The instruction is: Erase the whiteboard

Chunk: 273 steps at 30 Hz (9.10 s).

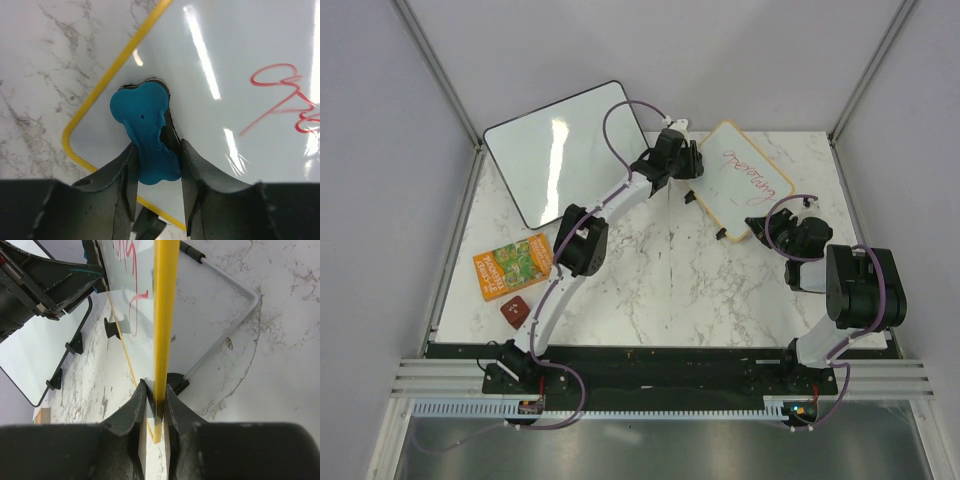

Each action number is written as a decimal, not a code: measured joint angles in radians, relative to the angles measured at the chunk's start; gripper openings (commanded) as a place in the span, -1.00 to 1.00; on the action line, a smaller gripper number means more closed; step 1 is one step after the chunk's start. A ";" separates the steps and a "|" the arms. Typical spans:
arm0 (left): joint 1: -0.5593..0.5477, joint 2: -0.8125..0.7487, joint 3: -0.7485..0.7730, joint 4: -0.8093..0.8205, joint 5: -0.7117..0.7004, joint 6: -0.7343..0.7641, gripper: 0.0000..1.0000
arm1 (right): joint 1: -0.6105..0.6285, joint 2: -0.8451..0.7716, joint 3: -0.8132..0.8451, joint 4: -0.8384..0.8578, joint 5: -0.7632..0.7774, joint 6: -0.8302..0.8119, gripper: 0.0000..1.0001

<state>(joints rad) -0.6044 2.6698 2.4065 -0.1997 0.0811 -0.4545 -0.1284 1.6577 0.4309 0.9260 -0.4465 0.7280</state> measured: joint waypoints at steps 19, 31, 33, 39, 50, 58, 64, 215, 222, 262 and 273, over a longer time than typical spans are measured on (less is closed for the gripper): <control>-0.155 -0.105 -0.107 -0.151 0.007 0.092 -0.96 | -0.003 0.004 0.000 -0.008 0.010 -0.001 -1.00; -0.304 -0.112 -0.081 -0.234 -0.056 0.239 -0.96 | -0.007 0.006 0.000 -0.010 0.016 -0.001 -1.00; -0.330 -0.114 -0.081 -0.243 -0.066 0.255 -0.96 | -0.008 0.006 0.000 -0.009 0.018 -0.001 -1.00; -0.340 -0.114 -0.077 -0.244 -0.116 0.262 -0.96 | -0.011 0.006 0.000 -0.010 0.017 -0.003 -1.00; -0.276 -0.113 -0.070 -0.205 -0.132 0.260 -0.96 | -0.005 0.005 0.000 -0.010 0.014 -0.008 -1.00; -0.082 -0.110 -0.070 -0.076 -0.094 0.238 -0.96 | -0.004 0.005 0.000 -0.010 0.007 -0.010 -1.00; -0.021 -0.083 -0.021 0.046 -0.006 0.235 -0.96 | 0.000 0.005 0.008 -0.019 0.008 -0.018 -1.00; -0.220 -0.272 -0.283 0.019 0.487 0.953 -0.96 | 0.285 -0.234 0.031 -0.362 0.320 -0.305 -1.00; -0.231 -0.274 -0.283 0.023 0.433 0.964 -0.97 | 0.285 -0.234 0.031 -0.361 0.331 -0.304 -1.00; -0.079 -0.383 -0.549 0.202 0.095 0.743 -0.96 | 0.316 -0.497 -0.005 -0.645 0.240 -0.359 -1.00; -0.079 -0.383 -0.542 0.265 0.354 0.647 -0.97 | 0.316 -0.489 -0.008 -0.642 0.237 -0.359 -1.00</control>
<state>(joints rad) -0.6834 2.2871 1.8645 0.0650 0.4355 0.1925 0.1875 1.1687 0.4229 0.2840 -0.2096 0.3695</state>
